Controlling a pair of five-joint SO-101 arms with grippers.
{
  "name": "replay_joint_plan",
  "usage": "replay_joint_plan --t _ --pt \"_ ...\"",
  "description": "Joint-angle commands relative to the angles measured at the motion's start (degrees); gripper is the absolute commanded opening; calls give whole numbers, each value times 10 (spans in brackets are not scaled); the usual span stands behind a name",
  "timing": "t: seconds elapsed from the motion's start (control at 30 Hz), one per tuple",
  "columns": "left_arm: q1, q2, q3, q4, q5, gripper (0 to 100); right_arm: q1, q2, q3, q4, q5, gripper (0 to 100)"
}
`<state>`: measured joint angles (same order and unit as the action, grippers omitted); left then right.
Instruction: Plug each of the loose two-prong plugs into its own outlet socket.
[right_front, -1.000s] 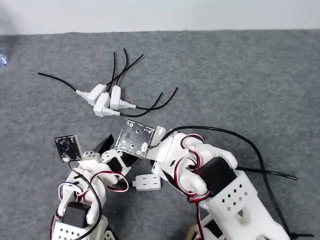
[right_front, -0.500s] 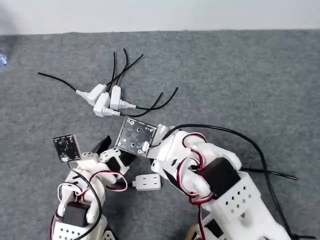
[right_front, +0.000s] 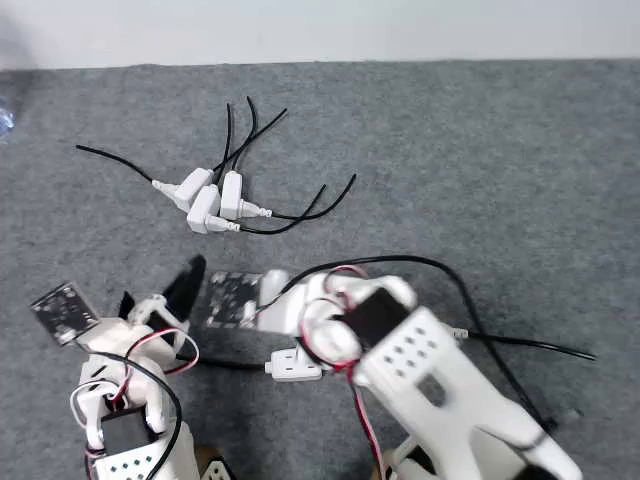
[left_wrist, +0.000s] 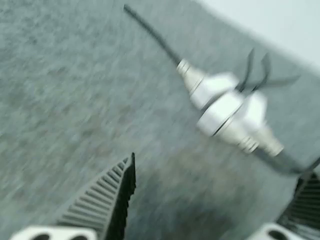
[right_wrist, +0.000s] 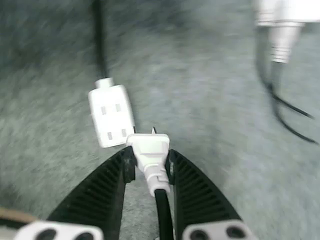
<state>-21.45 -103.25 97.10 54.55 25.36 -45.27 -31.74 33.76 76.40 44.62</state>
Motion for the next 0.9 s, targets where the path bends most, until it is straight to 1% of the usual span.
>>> replay_joint_plan --t 0.0,0.13,0.27,0.67,0.77,0.87 --pt "-11 -4 -7 41 -53 457 -10 54 -5 5 25 9" --pt "-10 -4 -7 41 -53 457 -8 113 -4 5 58 9" --pt "-10 -4 -7 41 -54 457 -7 142 -5 4 84 9" --pt "-10 -4 -7 43 -55 457 -6 152 -5 -11 91 9" --pt "-10 -4 -7 44 -55 457 -5 152 -5 -13 112 9" --pt "-9 -4 -7 44 -55 457 -5 152 -5 -15 114 9"
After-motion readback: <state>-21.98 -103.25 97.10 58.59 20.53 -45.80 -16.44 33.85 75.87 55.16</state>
